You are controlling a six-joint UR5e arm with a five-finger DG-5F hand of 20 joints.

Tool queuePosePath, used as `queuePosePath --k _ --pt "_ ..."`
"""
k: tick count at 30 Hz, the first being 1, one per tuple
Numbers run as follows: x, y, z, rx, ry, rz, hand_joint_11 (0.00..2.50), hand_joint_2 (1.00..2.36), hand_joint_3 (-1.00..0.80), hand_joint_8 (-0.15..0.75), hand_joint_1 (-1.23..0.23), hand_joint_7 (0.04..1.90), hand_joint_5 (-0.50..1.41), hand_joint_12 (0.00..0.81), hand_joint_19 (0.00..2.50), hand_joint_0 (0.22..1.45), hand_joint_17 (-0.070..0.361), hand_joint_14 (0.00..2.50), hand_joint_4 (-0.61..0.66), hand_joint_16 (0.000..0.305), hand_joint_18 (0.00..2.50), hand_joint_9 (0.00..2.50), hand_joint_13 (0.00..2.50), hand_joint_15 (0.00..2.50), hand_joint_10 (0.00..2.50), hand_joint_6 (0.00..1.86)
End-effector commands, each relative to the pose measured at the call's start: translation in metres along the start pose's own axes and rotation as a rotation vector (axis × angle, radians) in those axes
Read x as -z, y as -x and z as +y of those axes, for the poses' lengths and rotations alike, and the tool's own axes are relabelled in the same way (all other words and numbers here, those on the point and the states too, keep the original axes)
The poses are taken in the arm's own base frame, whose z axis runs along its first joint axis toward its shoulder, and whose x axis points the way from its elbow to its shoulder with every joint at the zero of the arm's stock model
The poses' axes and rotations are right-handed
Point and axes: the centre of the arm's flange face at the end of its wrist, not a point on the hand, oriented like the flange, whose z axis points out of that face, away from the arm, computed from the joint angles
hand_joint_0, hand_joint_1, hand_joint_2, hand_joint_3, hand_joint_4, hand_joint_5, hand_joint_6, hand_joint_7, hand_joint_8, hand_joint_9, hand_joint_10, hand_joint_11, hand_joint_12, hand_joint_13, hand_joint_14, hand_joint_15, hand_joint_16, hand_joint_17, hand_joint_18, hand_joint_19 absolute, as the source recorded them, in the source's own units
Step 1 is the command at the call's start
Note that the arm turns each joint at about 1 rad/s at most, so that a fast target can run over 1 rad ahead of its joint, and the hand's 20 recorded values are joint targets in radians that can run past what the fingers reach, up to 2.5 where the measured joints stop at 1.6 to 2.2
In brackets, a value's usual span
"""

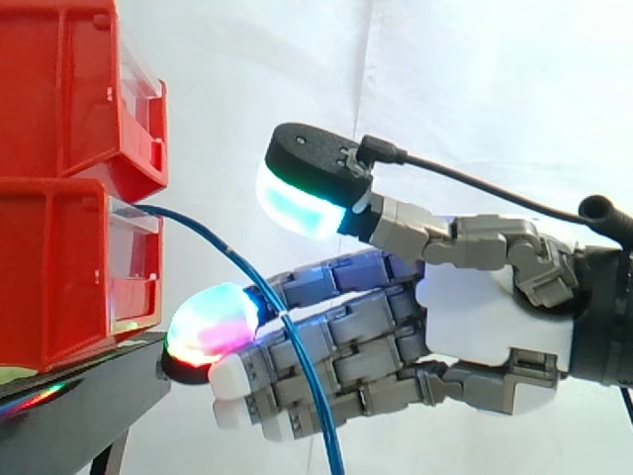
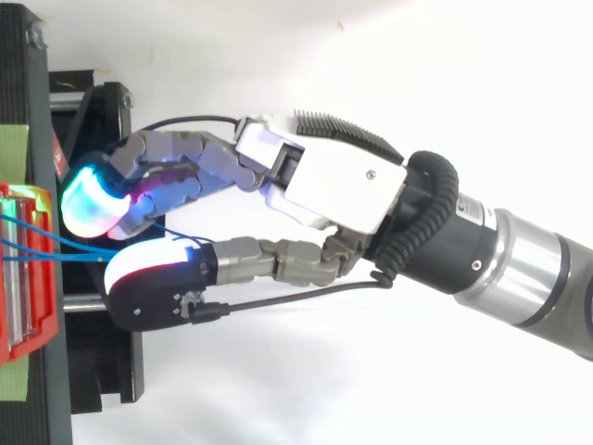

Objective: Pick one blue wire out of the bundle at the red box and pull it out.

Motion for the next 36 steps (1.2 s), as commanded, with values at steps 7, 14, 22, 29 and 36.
queuePosePath --k 7,14,22,29,36 --pt "0.018 -0.012 -0.005 0.026 -0.076 -0.081 0.32 1.00 -0.46 0.342 -0.48 0.82 -0.16 0.417 0.31 0.53 0.124 0.01 0.39 0.055 0.51 0.82 0.69 0.30 0.01 0.50" --pt "0.021 -0.018 -0.002 0.016 -0.076 -0.076 0.31 1.00 -0.46 0.339 -0.49 0.82 -0.16 0.417 0.30 0.53 0.124 0.01 0.39 0.055 0.51 0.81 0.69 0.31 0.01 0.50" --pt "0.022 -0.015 0.009 -0.008 -0.075 -0.069 0.33 1.00 -0.46 0.336 -0.56 0.95 -0.14 0.415 0.31 0.54 0.123 0.01 0.39 0.055 0.52 0.80 0.69 0.31 0.01 0.50" --pt "0.022 -0.017 0.014 0.009 -0.067 -0.068 0.33 1.01 -0.40 0.327 -0.63 1.11 -0.12 0.407 0.32 0.59 0.118 0.01 0.34 0.052 0.55 0.79 0.69 0.30 0.01 0.50" --pt "0.024 -0.028 0.022 0.010 -0.042 -0.064 0.35 1.01 -0.31 0.325 -0.69 1.04 -0.14 0.409 0.31 0.63 0.118 0.01 0.26 0.053 0.58 0.78 0.71 0.31 0.01 0.61"
